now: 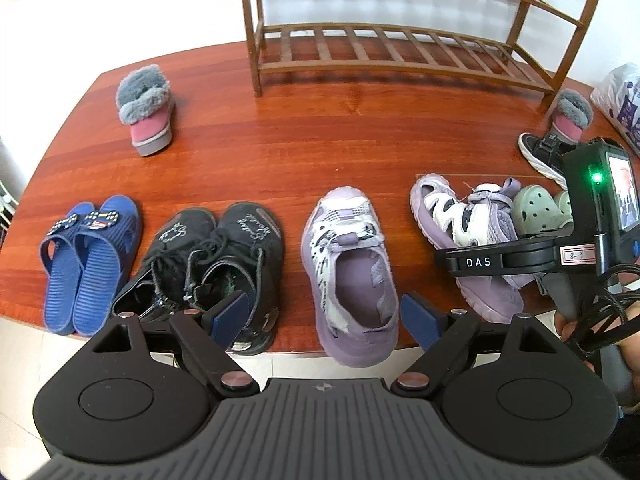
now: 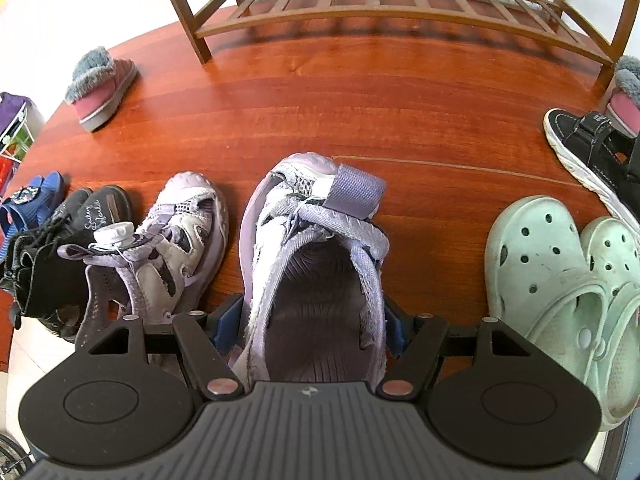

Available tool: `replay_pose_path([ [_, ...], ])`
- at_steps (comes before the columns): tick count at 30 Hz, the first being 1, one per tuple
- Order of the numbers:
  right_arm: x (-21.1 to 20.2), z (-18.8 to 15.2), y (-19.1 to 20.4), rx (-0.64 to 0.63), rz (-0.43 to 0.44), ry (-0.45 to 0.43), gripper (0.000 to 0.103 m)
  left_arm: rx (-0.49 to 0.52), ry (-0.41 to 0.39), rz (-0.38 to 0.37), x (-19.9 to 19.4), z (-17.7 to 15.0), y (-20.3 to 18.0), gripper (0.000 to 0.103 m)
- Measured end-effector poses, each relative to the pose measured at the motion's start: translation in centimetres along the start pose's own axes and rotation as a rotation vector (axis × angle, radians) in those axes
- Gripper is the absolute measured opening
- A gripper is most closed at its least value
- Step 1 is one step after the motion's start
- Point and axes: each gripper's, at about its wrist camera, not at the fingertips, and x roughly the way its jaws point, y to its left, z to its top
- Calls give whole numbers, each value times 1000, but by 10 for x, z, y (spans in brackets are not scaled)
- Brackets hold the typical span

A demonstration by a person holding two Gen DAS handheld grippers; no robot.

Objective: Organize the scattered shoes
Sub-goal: 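Carry the lavender sneaker beside its pair with the right tool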

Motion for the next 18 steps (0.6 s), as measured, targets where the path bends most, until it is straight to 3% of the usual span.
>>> replay_pose_path([
  [10,20,1,23,-14,-59,4,76,-22,14,15,0,-5,7,85],
  [18,21,-1,36,-56,-50,-16,80,-40,19,24,0,-6,12,85],
])
